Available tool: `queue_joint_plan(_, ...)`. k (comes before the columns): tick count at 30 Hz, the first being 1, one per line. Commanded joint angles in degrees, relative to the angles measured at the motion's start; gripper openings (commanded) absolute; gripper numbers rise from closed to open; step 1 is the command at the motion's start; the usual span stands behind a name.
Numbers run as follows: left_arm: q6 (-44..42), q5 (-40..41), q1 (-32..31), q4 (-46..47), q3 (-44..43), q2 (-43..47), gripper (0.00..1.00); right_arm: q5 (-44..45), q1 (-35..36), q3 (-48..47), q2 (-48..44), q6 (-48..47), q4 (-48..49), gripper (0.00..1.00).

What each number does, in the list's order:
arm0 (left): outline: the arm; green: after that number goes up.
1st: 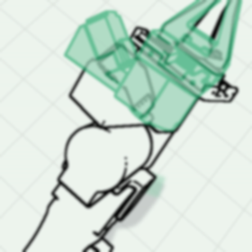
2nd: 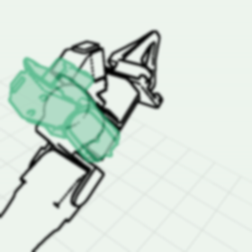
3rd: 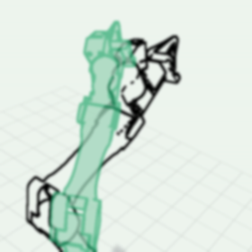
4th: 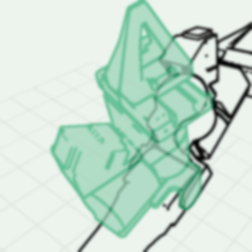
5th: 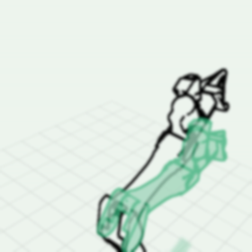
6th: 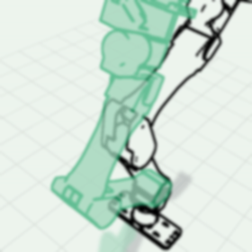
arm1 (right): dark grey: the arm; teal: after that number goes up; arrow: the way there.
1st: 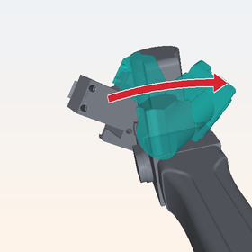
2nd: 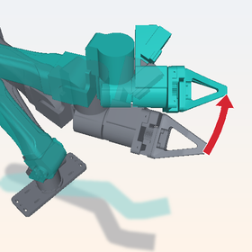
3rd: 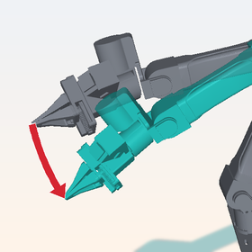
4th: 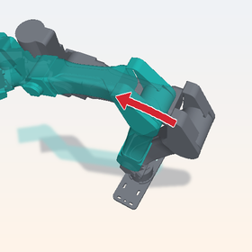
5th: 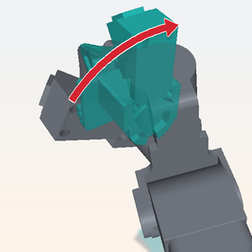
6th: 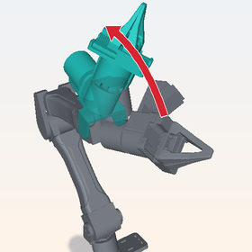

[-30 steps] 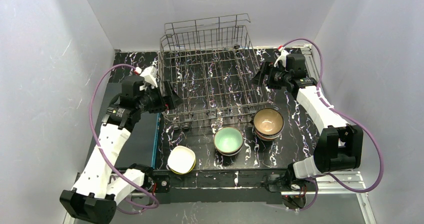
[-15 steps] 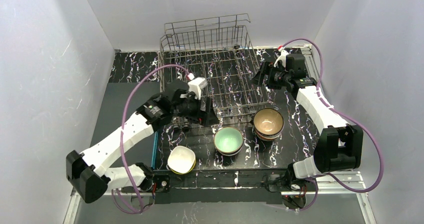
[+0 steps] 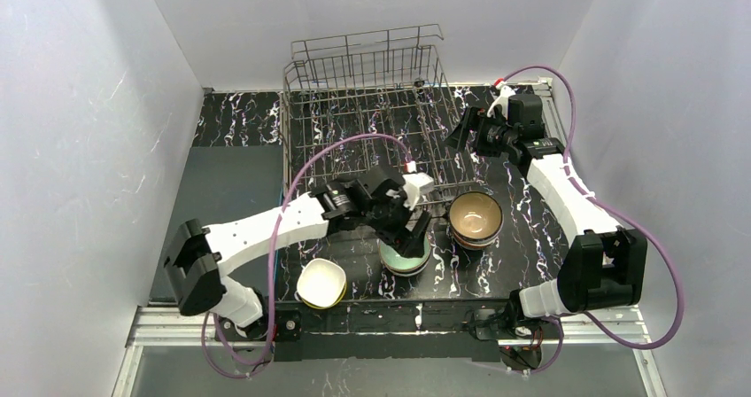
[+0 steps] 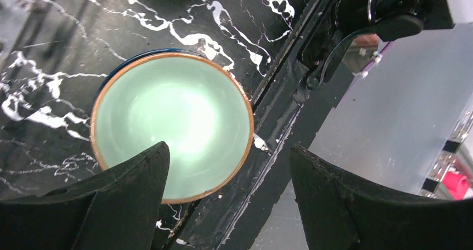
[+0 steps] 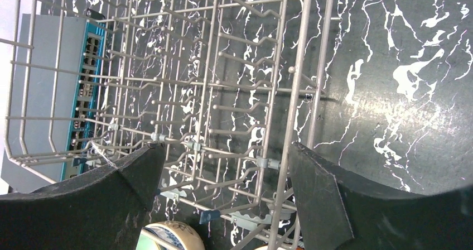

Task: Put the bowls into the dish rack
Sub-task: Pick up the bowl from the center of the board.

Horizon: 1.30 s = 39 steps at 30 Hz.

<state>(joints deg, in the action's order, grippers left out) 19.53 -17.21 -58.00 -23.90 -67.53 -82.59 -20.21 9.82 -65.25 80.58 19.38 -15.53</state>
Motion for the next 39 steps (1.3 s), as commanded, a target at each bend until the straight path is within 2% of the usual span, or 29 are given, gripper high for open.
queue_joint_plan(1,-5.16,1.45,-3.55,-4.6,-5.09,-4.19,0.75,-2.25,0.5,-2.71,-2.15,1.1,3.68,0.89)
queue_joint_plan(8,-7.29,3.74,-7.99,-6.64,-6.54,-9.2,0.71,-2.94,0.51,-2.73,-1.66,1.15,3.9,0.9)
queue_joint_plan(17,-9.42,7.16,-11.26,-9.67,-7.48,-13.19,0.47,-3.86,0.49,-3.11,-1.04,1.4,4.44,0.9)
queue_joint_plan(28,-10.44,7.78,-11.96,-11.15,-9.05,-11.44,0.12,-4.91,0.51,-3.9,-0.6,1.89,4.67,0.9)
queue_joint_plan(31,-10.74,7.76,-11.96,-12.14,-9.59,-10.46,0.0,-5.38,0.54,-4.32,-0.75,1.95,4.47,0.9)
queue_joint_plan(39,-10.83,9.09,-11.96,-11.72,-11.04,-5.54,0.0,-9.07,0.49,-4.66,-0.71,4.77,6.62,0.91)
